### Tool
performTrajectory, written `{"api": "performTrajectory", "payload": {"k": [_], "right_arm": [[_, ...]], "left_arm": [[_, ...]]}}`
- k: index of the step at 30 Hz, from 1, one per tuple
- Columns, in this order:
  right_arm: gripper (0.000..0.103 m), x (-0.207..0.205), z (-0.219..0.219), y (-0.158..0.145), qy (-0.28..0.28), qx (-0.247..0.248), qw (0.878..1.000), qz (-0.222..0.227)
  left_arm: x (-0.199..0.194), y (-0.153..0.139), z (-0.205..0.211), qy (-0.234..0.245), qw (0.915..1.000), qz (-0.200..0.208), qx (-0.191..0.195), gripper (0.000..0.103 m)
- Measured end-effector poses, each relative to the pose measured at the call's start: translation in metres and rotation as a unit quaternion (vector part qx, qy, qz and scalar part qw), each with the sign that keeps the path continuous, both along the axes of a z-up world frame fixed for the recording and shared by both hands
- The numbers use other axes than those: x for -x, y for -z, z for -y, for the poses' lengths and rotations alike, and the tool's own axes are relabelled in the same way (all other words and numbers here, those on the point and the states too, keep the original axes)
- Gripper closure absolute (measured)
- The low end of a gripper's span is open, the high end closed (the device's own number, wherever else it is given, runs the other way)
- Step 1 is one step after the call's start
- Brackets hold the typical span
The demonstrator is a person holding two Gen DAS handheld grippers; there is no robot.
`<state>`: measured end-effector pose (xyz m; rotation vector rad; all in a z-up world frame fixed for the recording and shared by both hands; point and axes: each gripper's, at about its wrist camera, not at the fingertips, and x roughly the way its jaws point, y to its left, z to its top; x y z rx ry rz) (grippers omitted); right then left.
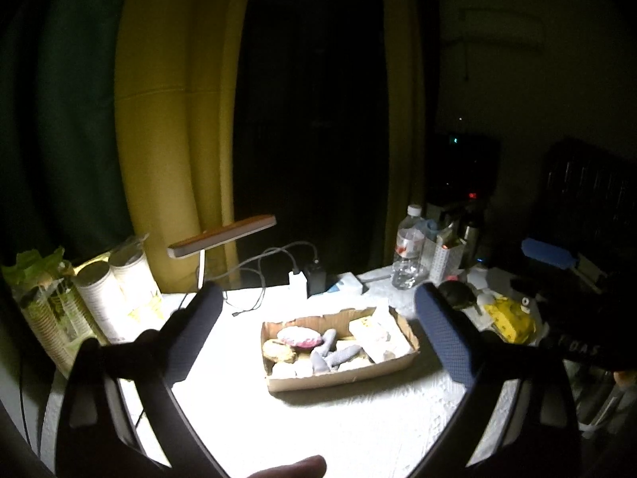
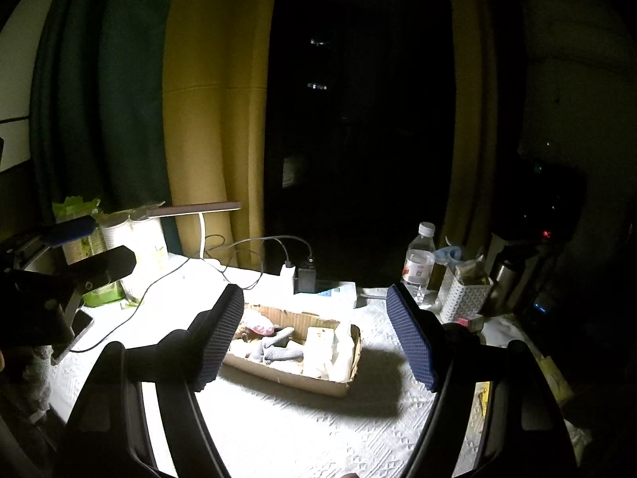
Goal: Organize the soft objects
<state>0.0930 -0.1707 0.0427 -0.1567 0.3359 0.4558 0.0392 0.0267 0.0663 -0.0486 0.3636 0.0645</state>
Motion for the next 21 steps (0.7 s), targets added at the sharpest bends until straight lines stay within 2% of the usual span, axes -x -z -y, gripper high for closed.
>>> {"api": "performTrajectory", "payload": {"k": [21], "right_arm": [[0.026,-0.0075,0.0021,0.0018,0.0,-0.003,1.0,-0.003]], "left_arm": [[-0.0062,-0.003,0.0026,0.005,1.0,0.003,0.005,0.005]]}}
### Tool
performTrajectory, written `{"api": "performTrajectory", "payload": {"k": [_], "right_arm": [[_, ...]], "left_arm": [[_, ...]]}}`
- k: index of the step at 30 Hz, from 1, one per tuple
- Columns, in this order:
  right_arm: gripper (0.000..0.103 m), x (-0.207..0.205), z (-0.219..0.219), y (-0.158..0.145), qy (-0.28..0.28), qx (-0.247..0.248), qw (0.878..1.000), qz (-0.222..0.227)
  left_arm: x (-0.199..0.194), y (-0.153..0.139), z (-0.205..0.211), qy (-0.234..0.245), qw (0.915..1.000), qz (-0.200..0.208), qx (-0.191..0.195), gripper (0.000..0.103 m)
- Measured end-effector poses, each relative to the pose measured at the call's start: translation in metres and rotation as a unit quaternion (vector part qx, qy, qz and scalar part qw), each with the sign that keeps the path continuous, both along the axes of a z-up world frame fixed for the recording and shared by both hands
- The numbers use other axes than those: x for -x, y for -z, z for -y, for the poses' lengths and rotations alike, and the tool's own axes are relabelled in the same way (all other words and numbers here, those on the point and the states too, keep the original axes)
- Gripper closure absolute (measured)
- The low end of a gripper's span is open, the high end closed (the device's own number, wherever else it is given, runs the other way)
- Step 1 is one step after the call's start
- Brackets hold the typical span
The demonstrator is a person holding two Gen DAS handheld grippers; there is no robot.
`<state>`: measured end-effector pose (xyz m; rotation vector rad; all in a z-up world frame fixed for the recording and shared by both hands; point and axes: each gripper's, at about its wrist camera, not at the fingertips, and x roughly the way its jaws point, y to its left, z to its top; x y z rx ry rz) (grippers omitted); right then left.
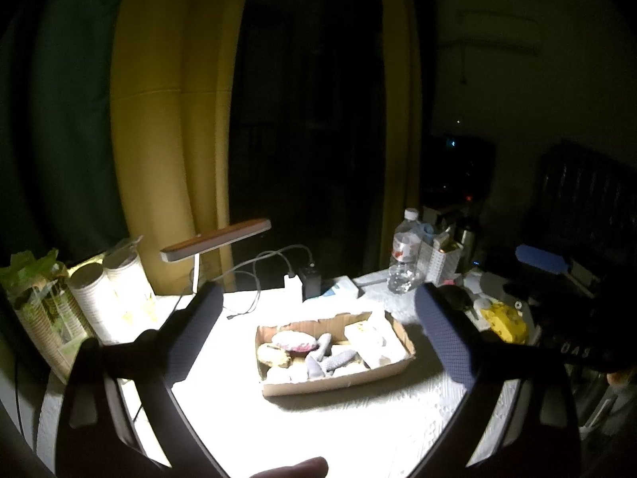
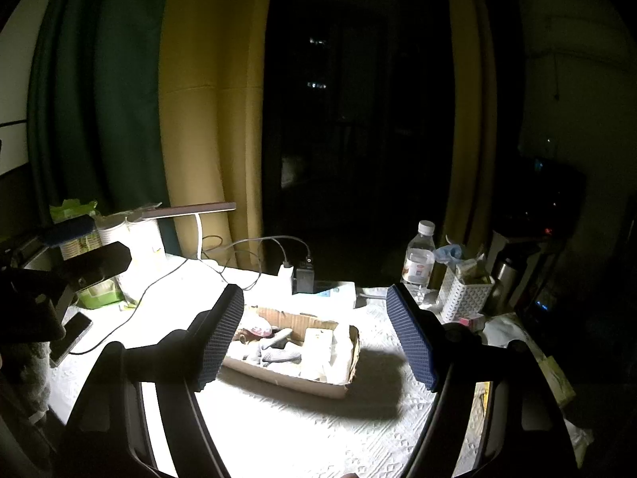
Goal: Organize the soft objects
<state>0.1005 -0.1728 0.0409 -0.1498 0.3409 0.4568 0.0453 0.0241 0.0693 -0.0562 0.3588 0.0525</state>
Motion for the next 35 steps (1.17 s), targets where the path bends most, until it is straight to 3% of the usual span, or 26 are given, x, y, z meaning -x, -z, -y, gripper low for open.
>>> {"api": "performTrajectory", "payload": {"k": [35], "right_arm": [[0.026,-0.0075,0.0011,0.0041,-0.002,0.002,1.0,-0.005]], "left_arm": [[-0.0046,0.0039,0.0047,0.003,1.0,0.005,0.001,0.005]]}}
